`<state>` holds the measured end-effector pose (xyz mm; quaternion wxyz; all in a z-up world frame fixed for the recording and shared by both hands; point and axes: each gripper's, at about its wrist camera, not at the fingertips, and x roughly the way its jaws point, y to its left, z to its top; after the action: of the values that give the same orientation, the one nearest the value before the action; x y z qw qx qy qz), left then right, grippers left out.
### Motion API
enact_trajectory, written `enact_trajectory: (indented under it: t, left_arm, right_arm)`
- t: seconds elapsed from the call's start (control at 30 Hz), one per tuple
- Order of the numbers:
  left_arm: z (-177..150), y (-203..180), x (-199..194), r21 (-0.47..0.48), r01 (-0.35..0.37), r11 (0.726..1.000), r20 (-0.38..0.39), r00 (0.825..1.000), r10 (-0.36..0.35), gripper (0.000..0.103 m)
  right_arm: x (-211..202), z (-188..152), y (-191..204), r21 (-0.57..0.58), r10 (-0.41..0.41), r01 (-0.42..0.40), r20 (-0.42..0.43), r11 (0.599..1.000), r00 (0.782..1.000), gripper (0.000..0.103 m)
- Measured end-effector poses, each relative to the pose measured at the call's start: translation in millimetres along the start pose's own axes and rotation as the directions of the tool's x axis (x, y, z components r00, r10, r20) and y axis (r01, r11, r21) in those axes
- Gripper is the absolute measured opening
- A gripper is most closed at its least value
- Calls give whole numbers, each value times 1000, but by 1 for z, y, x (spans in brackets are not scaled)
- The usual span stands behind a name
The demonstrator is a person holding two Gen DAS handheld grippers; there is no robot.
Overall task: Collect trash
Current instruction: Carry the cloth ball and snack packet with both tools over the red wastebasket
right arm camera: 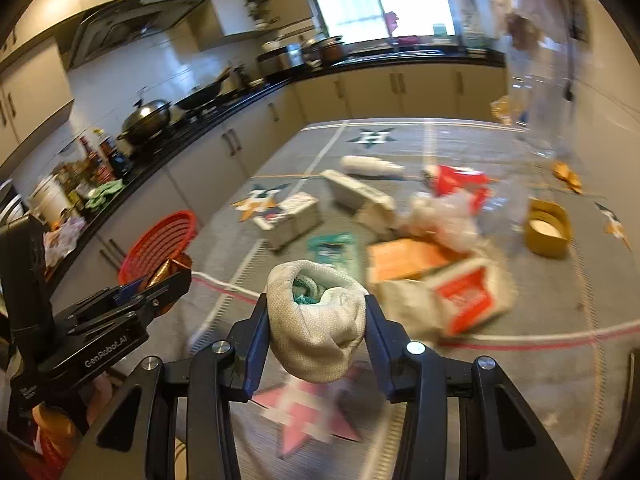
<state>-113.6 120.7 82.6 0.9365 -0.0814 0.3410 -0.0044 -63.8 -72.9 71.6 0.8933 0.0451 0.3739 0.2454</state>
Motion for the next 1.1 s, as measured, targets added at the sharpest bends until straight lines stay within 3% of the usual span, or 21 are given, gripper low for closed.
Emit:
enact_trajectory:
  t: [0.5, 0.8, 1.1]
  left_arm:
    - [4, 86, -16, -159, -106, 982, 25, 993, 111, 36]
    - [0, 130, -26, -229, -213, 950, -6, 976, 217, 36]
    - [9, 145, -34, -247, -281, 927, -5, 957, 289, 36]
  right_arm:
    - [63, 36, 81, -95, 138, -145, -80, 985, 987, 48]
    - [100, 57, 125, -138, 232, -249, -126, 959, 964, 48]
    - [118, 76, 146, -174, 282, -305, -147, 936, 948, 48]
